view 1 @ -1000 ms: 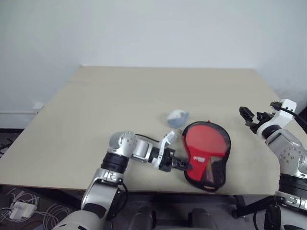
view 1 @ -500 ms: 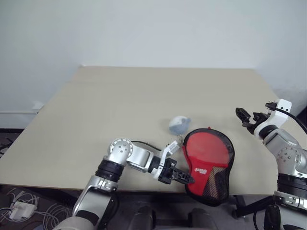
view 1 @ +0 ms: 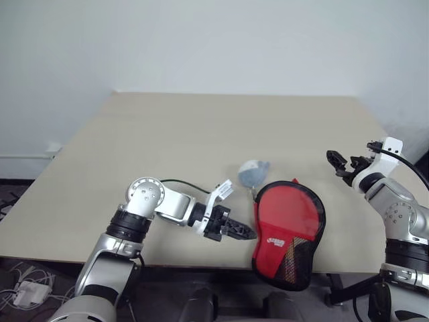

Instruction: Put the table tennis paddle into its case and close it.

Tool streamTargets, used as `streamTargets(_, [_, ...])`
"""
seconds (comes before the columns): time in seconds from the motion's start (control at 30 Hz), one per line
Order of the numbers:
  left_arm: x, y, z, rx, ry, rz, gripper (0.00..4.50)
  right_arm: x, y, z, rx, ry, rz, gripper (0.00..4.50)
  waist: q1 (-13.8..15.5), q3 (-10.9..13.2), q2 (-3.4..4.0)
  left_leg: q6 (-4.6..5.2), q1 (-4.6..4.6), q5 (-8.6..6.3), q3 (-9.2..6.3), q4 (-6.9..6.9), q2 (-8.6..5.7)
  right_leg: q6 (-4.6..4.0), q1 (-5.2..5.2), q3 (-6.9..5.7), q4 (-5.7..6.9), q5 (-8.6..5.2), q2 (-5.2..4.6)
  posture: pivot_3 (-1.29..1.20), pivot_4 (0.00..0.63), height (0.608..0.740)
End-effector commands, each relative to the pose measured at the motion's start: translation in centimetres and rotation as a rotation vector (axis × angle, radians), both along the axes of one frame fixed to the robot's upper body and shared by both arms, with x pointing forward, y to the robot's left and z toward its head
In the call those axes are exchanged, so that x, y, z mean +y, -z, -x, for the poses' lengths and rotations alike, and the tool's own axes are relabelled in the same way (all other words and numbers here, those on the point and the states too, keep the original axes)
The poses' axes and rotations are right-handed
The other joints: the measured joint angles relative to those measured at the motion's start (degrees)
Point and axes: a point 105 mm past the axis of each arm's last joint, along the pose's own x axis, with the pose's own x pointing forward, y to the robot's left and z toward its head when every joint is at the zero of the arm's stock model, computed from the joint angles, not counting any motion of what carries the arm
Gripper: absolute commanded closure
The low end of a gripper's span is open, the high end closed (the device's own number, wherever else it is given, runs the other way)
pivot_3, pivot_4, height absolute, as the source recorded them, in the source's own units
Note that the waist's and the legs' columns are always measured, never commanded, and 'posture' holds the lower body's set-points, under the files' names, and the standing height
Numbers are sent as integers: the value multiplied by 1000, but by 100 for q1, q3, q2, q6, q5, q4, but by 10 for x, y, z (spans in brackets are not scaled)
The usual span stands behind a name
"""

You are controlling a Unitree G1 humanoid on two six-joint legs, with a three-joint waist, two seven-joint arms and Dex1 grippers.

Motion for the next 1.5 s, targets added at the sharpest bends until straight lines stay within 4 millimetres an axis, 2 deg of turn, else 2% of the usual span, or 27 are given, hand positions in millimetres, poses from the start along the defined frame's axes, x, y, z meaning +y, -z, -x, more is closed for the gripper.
streamTargets(0.03, [-10,-28,-18,-214,-10,75,2108,-8,-25,-1,-99,25,-10,0,-7,0,1,-2,0,3,1,-4,0,-2,-4,1,0,1,0,0,0,740])
streamTargets(0.13, [-25,-22,-27,-389,12,46,1026,-7,-32,-2,-126,24,-36,0,0,-1,2,7,1,11,2,-4,0,-2,2,1,-4,1,0,0,0,740])
streamTargets(0.23, [-45,-5,-28,-610,94,-15,30,-7,-36,-5,-138,15,-36,0,2,-1,1,7,1,11,2,-4,0,-2,3,2,-6,1,0,0,0,740])
streamTargets(0.3, [-59,11,-28,-734,145,-56,30,-6,-38,-7,-140,8,-35,0,3,-1,1,11,0,13,3,-4,0,-2,4,3,-7,1,0,0,0,740])
streamTargets(0.4, [-76,31,-28,-802,173,-93,30,-5,-39,-11,-140,2,-25,0,4,0,1,15,0,15,4,-3,0,-3,4,5,-8,1,0,0,0,740])
streamTargets(0.53, [-101,25,-35,-878,102,-8,30,-2,-42,-15,-149,-10,-21,0,4,0,1,18,-1,16,4,0,0,-2,3,5,-7,1,0,0,0,740])
streamTargets(0.63, [-107,38,-40,-948,125,-82,30,2,-42,-17,-146,-27,-20,0,-1,0,1,19,-1,16,3,-1,0,-1,1,5,-6,1,1,0,0,740])
streamTargets(0.77, [-101,59,-38,-899,175,-185,30,16,-44,-21,-141,-104,-14,0,-3,-1,2,21,0,17,2,1,0,-1,4,5,-5,1,1,0,0,740])
streamTargets(0.9, [-89,79,-29,-848,255,-241,30,55,-50,-23,-133,-339,11,0,-18,-3,4,21,5,17,2,3,0,0,8,5,-3,1,2,0,0,740])
streamTargets(0.97, [-87,83,-27,-832,264,-253,30,69,-45,-27,-114,-413,74,0,-19,-4,3,21,10,17,0,2,0,0,13,3,-3,1,3,0,0,740])
streamTargets(1.07, [-87,85,-25,-815,268,-252,30,86,-36,-37,-64,-502,92,0,-19,-6,1,20,15,16,-1,5,0,0,21,1,-4,1,3,0,0,740])
streamTargets(1.23, [-87,86,-22,-786,266,-250,30,133,-29,-35,-1,-760,42,0,-19,-7,1,20,15,16,-8,7,0,7,26,-5,-3,4,3,0,0,740])
streamTargets(1.5, [-85,87,-21,-782,249,-252,30,163,-6,-34,179,-902,-37,0,-19,-9,-1,19,16,15,-19,10,0,14,33,-15,0,9,5,0,0,740])
